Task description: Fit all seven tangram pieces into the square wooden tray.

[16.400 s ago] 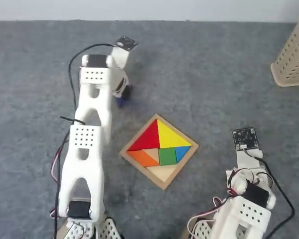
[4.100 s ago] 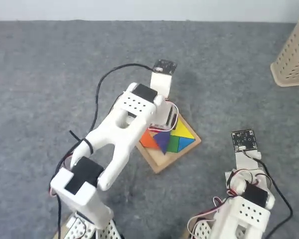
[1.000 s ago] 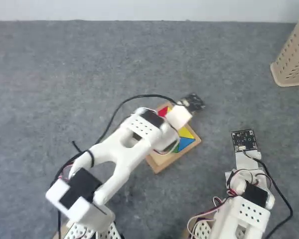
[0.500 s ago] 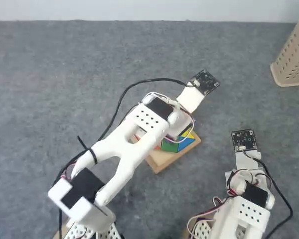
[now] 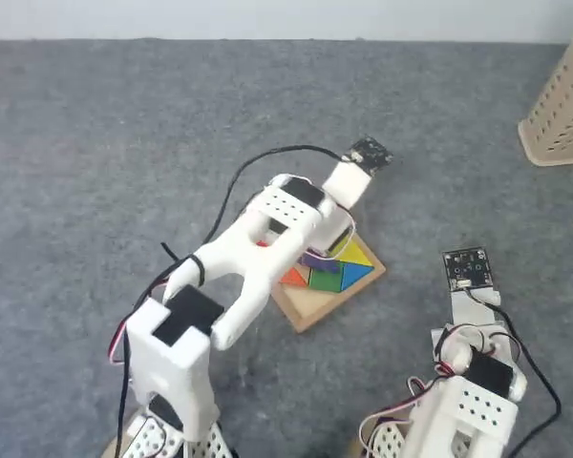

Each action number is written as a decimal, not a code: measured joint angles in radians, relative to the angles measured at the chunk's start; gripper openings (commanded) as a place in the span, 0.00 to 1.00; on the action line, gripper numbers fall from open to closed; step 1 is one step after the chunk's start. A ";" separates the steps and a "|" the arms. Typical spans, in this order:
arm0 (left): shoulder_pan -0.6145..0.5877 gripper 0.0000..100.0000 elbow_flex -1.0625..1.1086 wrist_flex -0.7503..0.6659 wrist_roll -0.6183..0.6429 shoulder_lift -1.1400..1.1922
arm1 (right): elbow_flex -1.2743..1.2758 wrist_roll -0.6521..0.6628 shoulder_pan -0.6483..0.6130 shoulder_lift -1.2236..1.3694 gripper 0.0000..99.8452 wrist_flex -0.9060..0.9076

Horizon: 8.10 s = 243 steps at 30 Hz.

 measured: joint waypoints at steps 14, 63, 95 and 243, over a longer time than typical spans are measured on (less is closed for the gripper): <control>-0.028 0.01 0.000 0.123 -0.031 0.000 | 0.000 0.000 0.000 0.000 0.01 0.000; 0.061 0.01 0.476 0.008 0.014 -0.384 | 0.000 0.000 0.000 0.000 0.01 0.000; 0.112 0.01 0.525 -0.028 0.009 -0.413 | 0.000 0.000 0.000 0.000 0.01 0.000; -0.818 0.01 1.511 0.048 -0.048 -2.016 | 0.046 0.000 0.000 -0.002 0.01 -0.077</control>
